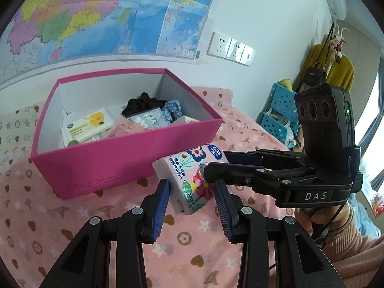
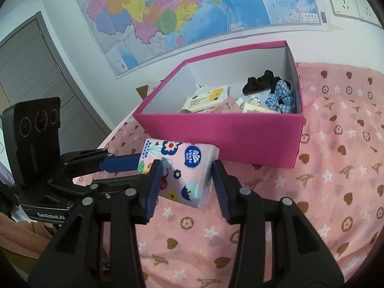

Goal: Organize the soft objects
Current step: 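Carry the floral tissue pack over the pink box with the right gripper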

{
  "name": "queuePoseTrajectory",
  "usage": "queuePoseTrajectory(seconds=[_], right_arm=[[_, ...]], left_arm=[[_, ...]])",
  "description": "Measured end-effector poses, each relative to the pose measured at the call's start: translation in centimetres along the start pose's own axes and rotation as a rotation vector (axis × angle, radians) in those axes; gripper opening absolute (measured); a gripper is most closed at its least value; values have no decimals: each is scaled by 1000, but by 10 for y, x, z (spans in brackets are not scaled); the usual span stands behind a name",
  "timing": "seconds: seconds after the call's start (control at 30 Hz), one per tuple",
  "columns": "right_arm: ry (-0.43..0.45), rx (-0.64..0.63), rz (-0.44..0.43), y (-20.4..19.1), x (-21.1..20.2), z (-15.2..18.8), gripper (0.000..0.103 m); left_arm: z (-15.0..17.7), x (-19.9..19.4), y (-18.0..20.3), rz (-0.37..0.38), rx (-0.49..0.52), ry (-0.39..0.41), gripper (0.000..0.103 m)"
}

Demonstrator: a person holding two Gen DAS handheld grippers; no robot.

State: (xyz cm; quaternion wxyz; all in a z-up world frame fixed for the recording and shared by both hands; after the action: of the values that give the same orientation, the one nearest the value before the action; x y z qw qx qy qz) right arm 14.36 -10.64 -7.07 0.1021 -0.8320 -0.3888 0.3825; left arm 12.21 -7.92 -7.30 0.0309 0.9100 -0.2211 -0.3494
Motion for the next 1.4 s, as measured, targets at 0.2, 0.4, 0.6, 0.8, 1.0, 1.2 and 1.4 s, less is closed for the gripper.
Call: queuePoseTrajectory(seconds=[0.2,0.4,0.6,0.8,1.0,1.2,1.4], right_arm=[[14,-13,2,0,0,-9,46],[24,-35,4,-2,0,-21,46],[39,-46,-6,-2,0,-35,46],[49,-52,1,2,2,-48,46],[59,-48,6,8,3,-57,46],[58,-39,16,17,5,-67,46],[61,-49,29,20,7,-78,46]], left_arm=[[-6,-1,-2,-7,5,13,38],[-14,-2,-6,-3,-4,32,38],[-22,-3,-10,2,-11,43,38],[-31,0,-13,-7,3,54,38],[-42,3,-14,-15,27,64,38],[-51,12,-17,-19,30,65,38],[-60,18,-21,-28,37,64,38]])
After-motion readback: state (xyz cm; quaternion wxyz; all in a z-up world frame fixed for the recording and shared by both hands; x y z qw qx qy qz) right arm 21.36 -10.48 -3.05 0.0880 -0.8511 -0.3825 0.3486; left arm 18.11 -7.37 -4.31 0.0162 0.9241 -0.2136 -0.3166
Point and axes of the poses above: each gripper's, at about its wrist camera, not at the fingertips, and x roughly the way its jaws point, y to its right, z to its underside, the point moved 10 cm from there along x, roughly the way its jaws point, and after that the axes turned 3 degrees about x, right-handed, at the moved point
